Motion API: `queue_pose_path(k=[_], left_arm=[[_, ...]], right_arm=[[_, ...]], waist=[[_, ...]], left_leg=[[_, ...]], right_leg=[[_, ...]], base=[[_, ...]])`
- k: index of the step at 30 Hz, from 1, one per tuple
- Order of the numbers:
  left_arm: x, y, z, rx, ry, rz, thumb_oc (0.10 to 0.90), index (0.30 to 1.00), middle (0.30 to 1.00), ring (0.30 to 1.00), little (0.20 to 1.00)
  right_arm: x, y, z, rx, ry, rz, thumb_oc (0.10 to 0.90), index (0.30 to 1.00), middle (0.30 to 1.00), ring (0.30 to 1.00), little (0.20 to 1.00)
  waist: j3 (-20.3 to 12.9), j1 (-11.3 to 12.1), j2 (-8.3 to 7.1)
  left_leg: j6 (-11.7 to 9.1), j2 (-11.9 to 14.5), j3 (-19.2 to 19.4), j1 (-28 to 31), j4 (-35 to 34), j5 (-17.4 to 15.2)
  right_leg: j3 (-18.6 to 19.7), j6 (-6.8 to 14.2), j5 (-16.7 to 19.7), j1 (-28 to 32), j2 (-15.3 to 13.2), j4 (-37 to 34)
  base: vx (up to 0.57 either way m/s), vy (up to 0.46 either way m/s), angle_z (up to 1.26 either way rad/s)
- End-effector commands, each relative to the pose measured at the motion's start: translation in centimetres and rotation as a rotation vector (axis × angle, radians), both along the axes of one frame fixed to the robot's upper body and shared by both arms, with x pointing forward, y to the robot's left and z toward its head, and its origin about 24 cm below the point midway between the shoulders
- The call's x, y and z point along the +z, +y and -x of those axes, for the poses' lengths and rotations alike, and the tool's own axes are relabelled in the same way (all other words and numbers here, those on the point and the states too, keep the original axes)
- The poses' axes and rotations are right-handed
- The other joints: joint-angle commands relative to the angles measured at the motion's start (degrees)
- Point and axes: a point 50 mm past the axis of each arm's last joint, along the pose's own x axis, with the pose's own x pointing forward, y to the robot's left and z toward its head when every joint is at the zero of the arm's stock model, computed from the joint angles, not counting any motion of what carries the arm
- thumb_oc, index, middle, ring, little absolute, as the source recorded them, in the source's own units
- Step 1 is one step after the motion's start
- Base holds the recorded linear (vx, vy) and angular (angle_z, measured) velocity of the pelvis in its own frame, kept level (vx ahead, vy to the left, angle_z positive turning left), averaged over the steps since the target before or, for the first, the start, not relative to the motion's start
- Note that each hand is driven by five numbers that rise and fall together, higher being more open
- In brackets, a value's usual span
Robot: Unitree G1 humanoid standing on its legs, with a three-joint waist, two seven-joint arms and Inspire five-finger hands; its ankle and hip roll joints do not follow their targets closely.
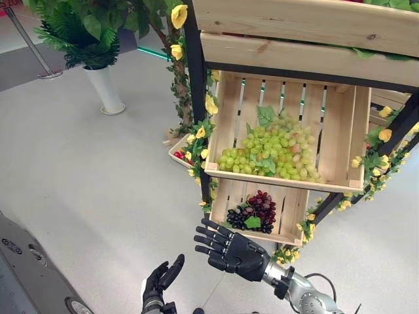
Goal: Pick up the fruits from the basket on one side to the basket on the other side
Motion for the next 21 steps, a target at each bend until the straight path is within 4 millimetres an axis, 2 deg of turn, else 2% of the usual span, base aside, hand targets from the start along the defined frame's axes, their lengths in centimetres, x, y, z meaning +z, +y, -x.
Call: queue_pose_path(k=[1, 2, 3, 4, 5, 7, 8, 9, 11, 12, 14, 16, 17, 19, 20, 21], left_arm=[[0.9, -0.3, -3.4, -0.068, -0.102, -0.034, 0.8, 0.9, 0.9, 0.9, 0.9], [0.8, -0.2, -3.3, -0.071, -0.096, -0.036, 0.8, 0.9, 0.9, 0.9, 0.9], [0.8, 0.0, -3.5, -0.09, -0.096, -0.036, 0.8, 0.9, 0.9, 0.9, 0.9], [0.9, 0.1, -3.9, -0.118, -0.099, -0.027, 0.8, 0.9, 0.9, 0.9, 0.9], [1.0, 0.3, -4.2, -0.141, -0.097, -0.02, 0.8, 0.9, 0.9, 0.9, 0.9], [1.1, 0.4, -5.2, -0.178, -0.084, -0.009, 0.8, 0.9, 0.9, 0.9, 0.9], [1.1, 0.4, -5.4, -0.182, -0.079, -0.007, 0.8, 0.9, 0.9, 0.9, 0.9], [1.3, -0.2, -6.5, -0.221, -0.08, -0.009, 0.8, 0.9, 0.9, 0.9, 0.9], [1.6, -0.9, -8.1, -0.246, -0.081, -0.021, 0.8, 0.9, 0.9, 0.9, 0.9], [1.4, -1.1, -8.0, -0.197, -0.052, -0.039, 0.8, 0.9, 0.9, 0.9, 0.9], [1.2, -0.9, -7.4, -0.153, -0.047, -0.049, 0.8, 0.9, 0.9, 0.9, 0.9], [1.0, -0.4, -6.6, -0.053, -0.054, -0.05, 0.8, 0.9, 0.9, 0.9, 0.9], [0.8, -0.9, -6.4, -0.082, -0.057, -0.041, 0.8, 0.9, 0.9, 0.9, 0.9], [1.2, -2.3, -6.9, -0.19, -0.114, -0.045, 0.8, 0.9, 0.9, 0.9, 0.9], [1.3, -2.5, -7.0, -0.182, -0.125, -0.044, 0.8, 0.9, 0.9, 0.9, 0.9], [1.5, -2.7, -7.2, -0.175, -0.135, -0.043, 0.8, 0.9, 0.9, 0.9, 0.9]], right_arm=[[0.9, 0.7, -2.2, -0.046, -0.063, -0.067, 0.8, 0.9, 0.9, 0.9, 0.9], [0.3, 0.6, -2.1, -0.061, -0.041, -0.042, 0.8, 0.9, 0.9, 0.9, 0.9], [-0.4, 0.4, -1.9, -0.071, -0.028, -0.014, 0.8, 0.9, 0.9, 0.9, 0.9], [-0.6, 0.2, -1.8, -0.081, -0.023, -0.001, 0.8, 0.9, 0.9, 0.9, 0.9], [-0.7, -0.2, -1.9, -0.096, -0.03, 0.012, 0.8, 0.9, 0.9, 0.9, 0.9], [-0.7, -0.8, -2.5, -0.13, -0.042, 0.034, 0.8, 0.9, 0.9, 0.9, 0.9], [-0.7, -0.9, -2.6, -0.132, -0.042, 0.035, 0.8, 0.9, 0.9, 0.9, 0.9], [-0.5, -1.2, -3.1, -0.151, -0.055, 0.046, 0.8, 0.9, 0.9, 0.9, 0.9], [-0.5, -1.5, -3.7, -0.145, -0.066, 0.086, 0.8, 0.9, 0.9, 0.9, 0.9], [-0.7, -1.4, -4.3, -0.131, -0.037, 0.17, 0.8, 0.9, 0.9, 0.9, 0.9], [-1.0, -1.5, -4.5, -0.129, -0.03, 0.19, 0.8, 0.9, 0.9, 0.9, 0.9], [-1.4, -1.8, -4.6, -0.127, -0.015, 0.203, 0.8, 0.9, 0.9, 0.9, 0.9], [-1.7, -2.2, -4.3, -0.174, -0.004, 0.226, 0.8, 0.9, 0.9, 0.9, 0.9], [-2.1, -3.1, -3.9, -0.24, 0.024, 0.251, 0.8, 0.9, 0.9, 0.9, 0.9], [-2.3, -3.3, -3.8, -0.253, 0.034, 0.259, 0.8, 0.9, 0.9, 0.9, 0.9], [-2.7, -4.2, -3.6, -0.278, 0.052, 0.278, 0.8, 0.9, 0.9, 0.9, 0.9]], waist=[[1.3, 1.2, 0.54], [1.5, 1.2, 0.78], [2.2, 0.9, 1.0], [3.3, 0.2, 1.24], [4.5, -0.5, 1.43], [5.9, -2.2, 1.8], [6.0, -2.6, 1.91], [6.1, -4.2, 2.13], [6.0, -5.3, 2.19], [5.9, -4.7, 1.54], [6.4, -3.8, 1.22], [6.7, -3.4, 0.49], [6.6, -3.5, -0.43], [6.4, -3.7, -1.26], [6.3, -3.6, -1.34], [5.8, -3.1, -1.46]], left_leg=[[1.3, -3.1, 1.0, 1.9, 0.5, -7.1], [1.9, -3.2, 0.4, 1.8, 0.5, -6.9], [3.0, -3.7, -0.1, 1.5, 0.6, -6.4], [3.6, -4.1, -0.7, 1.1, 1.1, -6.0], [3.7, -4.3, -1.8, 1.1, 1.4, -5.6], [3.5, -4.3, -4.8, 0.7, 1.7, -5.0], [3.4, -4.3, -5.5, 0.4, 1.8, -4.8], [3.3, -4.5, -8.0, -0.4, 2.0, -4.6], [2.9, -4.4, -9.5, -1.9, 1.8, -4.0], [1.6, -3.2, -9.2, -3.1, 2.7, -3.3], [0.5, -1.9, -7.3, -3.8, 3.4, -3.0], [-0.5, -0.2, -4.6, -4.6, 3.2, -2.0], [-1.1, 0.6, 0.5, -7.3, 5.7, -2.0], [-1.4, 1.2, 6.9, -9.5, 9.8, -3.1], [-1.3, 1.1, 7.5, -9.5, 10.3, -3.6], [-0.8, -0.2, 7.7, -9.1, 11.7, -5.4]], right_leg=[[-1.6, -0.9, -8.7, 3.6, -0.6, 5.7], [-2.1, -0.6, -9.3, 2.3, -1.3, 10.3], [-1.9, 0.7, -8.4, -2.3, -2.9, 20.2], [0.7, 1.4, -6.3, -6.9, -3.3, 27.6], [3.7, 1.2, -5.7, -9.4, -2.6, 30.5], [9.4, 0.1, -7.0, -10.3, 0.2, 27.1], [10.6, -0.1, -7.5, -10.4, 0.9, 26.1], [15.9, -1.7, -8.6, -9.1, 3.5, 19.9], [19.3, -2.4, -8.3, -8.5, 5.2, 15.6], [18.0, -2.9, -8.6, -6.5, 5.3, 13.2], [15.4, -3.2, -8.5, -5.2, 4.1, 11.7], [14.6, -3.9, -8.3, -3.2, 4.5, 9.6], [12.6, -4.2, -7.9, -1.3, 4.4, 7.5], [9.3, -4.6, -7.1, 0.7, 3.9, 4.6], [8.7, -4.7, -6.9, 1.0, 3.8, 3.9], [6.8, -4.6, -6.4, 1.8, 3.3, 1.8]], base=[[0.02, 0.083, 0.09], [-0.01, 0.079, 0.09], [-0.02, 0.058, 0.07], [-0.05, -0.028, 0.17], [-0.04, -0.127, 0.22], [-0.03, -0.232, 0.47], [-0.04, -0.304, 0.89], [-0.07, -0.303, 0.99], [-0.07, -0.479, 1.57], [-0.02, -0.495, 1.76], [-0.01, -0.393, 1.11], [-0.03, -0.412, 0.44], [-0.08, -0.404, 0.58], [-0.09, -0.308, 1.21], [-0.07, -0.189, 1.71], [-0.05, -0.106, 1.27]])
